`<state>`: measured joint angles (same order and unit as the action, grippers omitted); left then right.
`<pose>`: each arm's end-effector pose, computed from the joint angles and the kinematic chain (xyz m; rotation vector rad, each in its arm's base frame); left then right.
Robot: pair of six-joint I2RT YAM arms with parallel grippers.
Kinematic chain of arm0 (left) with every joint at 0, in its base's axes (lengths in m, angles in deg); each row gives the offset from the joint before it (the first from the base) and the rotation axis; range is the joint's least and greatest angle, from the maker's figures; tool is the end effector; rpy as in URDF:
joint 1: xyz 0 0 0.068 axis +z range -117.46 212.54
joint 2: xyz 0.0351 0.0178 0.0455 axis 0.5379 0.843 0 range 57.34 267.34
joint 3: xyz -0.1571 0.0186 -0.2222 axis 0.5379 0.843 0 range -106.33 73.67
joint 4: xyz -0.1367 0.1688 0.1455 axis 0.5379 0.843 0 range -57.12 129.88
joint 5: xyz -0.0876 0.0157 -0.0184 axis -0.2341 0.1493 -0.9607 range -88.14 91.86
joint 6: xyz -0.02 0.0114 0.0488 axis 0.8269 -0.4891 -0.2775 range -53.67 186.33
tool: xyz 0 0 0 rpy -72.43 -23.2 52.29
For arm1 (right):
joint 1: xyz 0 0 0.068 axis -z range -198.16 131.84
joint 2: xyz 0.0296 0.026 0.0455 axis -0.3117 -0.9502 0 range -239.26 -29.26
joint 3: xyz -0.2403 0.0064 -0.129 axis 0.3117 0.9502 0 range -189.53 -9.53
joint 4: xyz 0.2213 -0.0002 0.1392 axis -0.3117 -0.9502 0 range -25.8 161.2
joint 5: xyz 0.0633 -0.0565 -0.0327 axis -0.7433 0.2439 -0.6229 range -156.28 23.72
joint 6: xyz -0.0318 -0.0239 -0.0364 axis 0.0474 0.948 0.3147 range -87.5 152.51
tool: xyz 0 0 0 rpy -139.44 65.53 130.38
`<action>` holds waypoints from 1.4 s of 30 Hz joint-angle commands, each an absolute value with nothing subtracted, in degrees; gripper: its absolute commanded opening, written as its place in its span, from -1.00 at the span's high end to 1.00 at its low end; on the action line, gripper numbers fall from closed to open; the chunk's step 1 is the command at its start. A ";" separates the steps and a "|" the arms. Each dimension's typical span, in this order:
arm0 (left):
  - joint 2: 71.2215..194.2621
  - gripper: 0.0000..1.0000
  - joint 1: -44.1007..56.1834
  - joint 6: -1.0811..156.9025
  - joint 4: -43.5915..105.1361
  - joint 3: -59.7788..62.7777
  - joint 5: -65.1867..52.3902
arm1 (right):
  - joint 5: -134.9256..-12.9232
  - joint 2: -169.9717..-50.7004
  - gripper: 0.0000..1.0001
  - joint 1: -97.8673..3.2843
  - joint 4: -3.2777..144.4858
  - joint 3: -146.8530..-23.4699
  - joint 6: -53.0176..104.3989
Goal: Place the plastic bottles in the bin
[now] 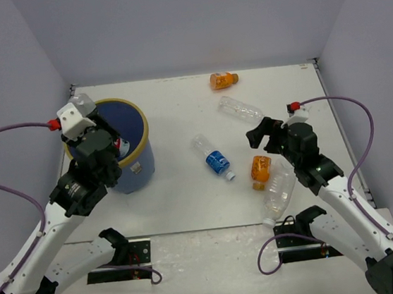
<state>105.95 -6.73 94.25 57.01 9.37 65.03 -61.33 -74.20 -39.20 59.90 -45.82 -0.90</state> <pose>0.1395 -0.0730 0.4223 -0.6202 1.5153 0.0506 0.1760 0.0643 0.2851 0.2697 1.9387 0.5520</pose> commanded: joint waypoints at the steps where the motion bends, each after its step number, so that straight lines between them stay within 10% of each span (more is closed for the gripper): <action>1: 108.40 0.16 -5.30 103.81 66.64 10.61 66.59 | -61.68 -74.70 -0.98 -39.08 60.48 -47.19 -0.58; 4: 108.24 -0.83 -5.16 103.31 66.57 10.33 65.41 | -61.47 -74.45 -0.97 -39.08 60.56 -46.98 -0.63; 6: 107.88 -1.00 -5.16 101.95 65.89 9.82 63.72 | -61.43 -74.27 -0.97 -39.08 60.65 -46.97 -0.63; 19: 106.88 -1.00 -5.16 91.94 56.59 8.20 48.87 | -62.88 -74.96 -0.97 -39.08 62.18 -46.66 0.80; 28: 111.67 -1.00 -5.63 87.29 46.76 7.77 14.41 | -62.60 -76.82 -0.98 -39.01 61.44 -47.50 1.06; 42: 119.50 -1.00 -19.84 88.66 44.09 13.81 19.40 | -79.12 -90.96 -0.98 -45.30 69.37 -50.09 13.72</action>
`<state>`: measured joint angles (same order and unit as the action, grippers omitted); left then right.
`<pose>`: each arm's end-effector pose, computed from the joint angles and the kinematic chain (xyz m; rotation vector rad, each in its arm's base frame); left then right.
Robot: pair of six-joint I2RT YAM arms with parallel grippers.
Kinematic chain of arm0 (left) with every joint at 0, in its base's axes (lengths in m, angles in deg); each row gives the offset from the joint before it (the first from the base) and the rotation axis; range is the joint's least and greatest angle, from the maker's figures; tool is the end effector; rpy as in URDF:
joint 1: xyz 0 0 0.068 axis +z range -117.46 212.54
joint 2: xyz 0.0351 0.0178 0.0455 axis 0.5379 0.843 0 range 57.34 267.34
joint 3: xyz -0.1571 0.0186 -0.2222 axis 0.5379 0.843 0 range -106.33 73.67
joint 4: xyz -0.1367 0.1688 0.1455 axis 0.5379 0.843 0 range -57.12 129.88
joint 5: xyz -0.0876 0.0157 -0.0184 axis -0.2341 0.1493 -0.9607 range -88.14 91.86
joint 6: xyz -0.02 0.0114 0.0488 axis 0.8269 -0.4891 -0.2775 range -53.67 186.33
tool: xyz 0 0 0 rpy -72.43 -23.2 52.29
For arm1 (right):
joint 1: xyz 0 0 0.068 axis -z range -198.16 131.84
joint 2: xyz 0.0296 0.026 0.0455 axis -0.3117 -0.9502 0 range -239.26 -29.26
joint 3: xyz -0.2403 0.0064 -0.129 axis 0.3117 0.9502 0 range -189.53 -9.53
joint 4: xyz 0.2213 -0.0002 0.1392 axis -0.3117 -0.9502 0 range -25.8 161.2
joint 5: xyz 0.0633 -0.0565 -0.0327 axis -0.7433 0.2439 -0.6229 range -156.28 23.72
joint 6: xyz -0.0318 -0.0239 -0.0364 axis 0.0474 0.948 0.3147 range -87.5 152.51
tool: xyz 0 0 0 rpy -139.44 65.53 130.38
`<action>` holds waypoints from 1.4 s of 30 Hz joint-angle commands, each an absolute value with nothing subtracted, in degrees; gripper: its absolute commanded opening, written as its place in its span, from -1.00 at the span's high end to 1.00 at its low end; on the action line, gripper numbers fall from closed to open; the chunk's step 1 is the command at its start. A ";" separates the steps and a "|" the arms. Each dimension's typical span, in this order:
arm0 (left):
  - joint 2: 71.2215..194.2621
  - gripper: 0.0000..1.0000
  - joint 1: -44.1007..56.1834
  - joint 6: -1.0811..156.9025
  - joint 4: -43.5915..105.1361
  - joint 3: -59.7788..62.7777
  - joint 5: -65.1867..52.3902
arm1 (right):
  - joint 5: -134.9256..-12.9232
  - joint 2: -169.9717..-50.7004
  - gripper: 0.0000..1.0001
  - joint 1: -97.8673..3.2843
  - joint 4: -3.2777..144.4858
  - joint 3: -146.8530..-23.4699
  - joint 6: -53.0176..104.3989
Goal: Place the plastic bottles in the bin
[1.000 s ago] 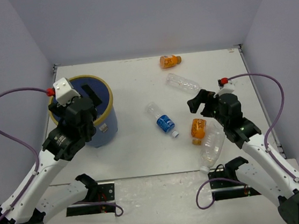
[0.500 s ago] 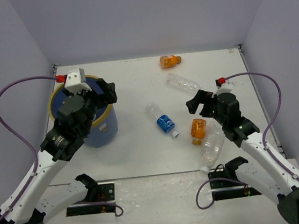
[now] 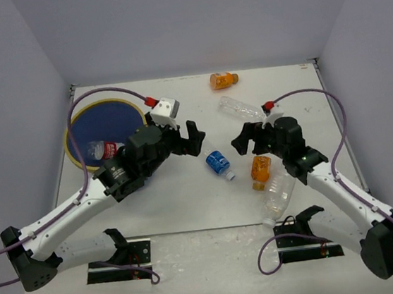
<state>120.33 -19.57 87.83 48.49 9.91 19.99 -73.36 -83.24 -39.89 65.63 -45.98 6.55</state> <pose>0.1614 -0.1894 0.3843 0.2689 1.8414 -0.6155 0.2001 0.0844 0.2676 -0.0080 2.0313 0.6568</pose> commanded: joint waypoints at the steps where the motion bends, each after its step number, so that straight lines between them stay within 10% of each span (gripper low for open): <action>1: 118.95 -1.00 -19.84 89.35 43.56 15.61 19.29 | -76.72 -93.47 -0.97 -48.12 68.55 -51.55 14.61; 14: 109.15 -1.00 -19.84 96.39 40.09 31.14 21.58 | -66.38 -118.88 -0.97 -56.40 65.66 -60.06 12.85; 42: 123.46 -1.00 -19.84 100.07 40.11 22.87 24.33 | -64.70 -116.90 -0.98 -56.36 67.68 -57.47 12.19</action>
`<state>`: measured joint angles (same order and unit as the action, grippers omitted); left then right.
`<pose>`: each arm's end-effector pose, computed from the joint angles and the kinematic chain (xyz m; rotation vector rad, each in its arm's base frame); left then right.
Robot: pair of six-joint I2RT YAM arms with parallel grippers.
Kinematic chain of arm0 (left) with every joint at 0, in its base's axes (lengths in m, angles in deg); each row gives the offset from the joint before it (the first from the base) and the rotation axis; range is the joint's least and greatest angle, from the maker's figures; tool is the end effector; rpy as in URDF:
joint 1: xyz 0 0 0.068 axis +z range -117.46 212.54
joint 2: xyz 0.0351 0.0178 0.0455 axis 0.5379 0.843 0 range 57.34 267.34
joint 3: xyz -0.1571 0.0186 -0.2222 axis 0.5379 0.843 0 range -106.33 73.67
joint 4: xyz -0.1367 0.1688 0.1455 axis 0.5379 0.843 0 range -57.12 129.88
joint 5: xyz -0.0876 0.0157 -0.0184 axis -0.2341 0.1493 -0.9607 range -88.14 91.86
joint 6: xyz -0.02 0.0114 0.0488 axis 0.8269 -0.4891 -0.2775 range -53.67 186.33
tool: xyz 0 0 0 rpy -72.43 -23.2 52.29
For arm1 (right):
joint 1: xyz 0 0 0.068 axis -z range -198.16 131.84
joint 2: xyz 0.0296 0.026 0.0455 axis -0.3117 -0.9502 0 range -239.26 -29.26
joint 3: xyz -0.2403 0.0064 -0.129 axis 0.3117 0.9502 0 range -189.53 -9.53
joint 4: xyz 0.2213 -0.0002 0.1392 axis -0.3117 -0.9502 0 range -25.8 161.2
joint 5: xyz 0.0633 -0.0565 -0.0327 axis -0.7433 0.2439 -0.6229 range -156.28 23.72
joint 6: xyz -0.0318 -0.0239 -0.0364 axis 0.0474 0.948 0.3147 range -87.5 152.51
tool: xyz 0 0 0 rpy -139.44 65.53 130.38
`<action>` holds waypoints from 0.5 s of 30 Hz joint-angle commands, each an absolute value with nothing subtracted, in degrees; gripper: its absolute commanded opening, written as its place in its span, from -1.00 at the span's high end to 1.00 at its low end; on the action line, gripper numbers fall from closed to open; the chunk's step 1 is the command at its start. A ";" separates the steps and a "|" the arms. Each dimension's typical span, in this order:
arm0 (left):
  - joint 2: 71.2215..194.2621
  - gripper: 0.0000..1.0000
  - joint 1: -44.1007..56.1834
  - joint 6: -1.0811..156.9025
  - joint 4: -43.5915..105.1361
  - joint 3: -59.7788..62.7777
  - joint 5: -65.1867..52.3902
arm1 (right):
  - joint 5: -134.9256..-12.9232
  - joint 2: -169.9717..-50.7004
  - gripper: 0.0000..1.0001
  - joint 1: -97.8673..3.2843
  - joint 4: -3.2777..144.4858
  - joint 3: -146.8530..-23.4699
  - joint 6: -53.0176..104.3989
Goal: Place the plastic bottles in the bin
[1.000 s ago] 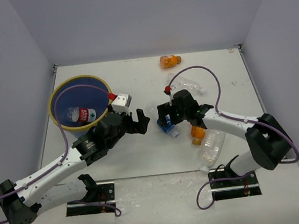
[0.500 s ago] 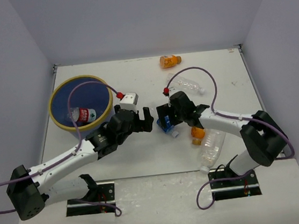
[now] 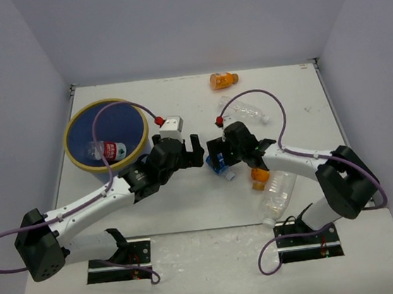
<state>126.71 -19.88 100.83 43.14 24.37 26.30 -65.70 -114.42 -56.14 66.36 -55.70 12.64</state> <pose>0.1761 -0.2047 0.2791 0.0685 2.0839 -0.4909 0.2407 0.1874 0.1931 -0.3708 2.3591 0.4816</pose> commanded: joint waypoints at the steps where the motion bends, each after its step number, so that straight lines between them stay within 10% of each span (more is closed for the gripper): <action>1: 122.93 -1.00 -19.84 99.88 40.03 22.87 24.03 | -64.74 -117.36 -0.98 -56.40 67.68 -57.67 12.12; 15: 121.61 -1.00 -19.84 100.34 39.43 24.41 23.71 | -64.81 -117.08 -0.97 -56.40 68.70 -56.32 11.50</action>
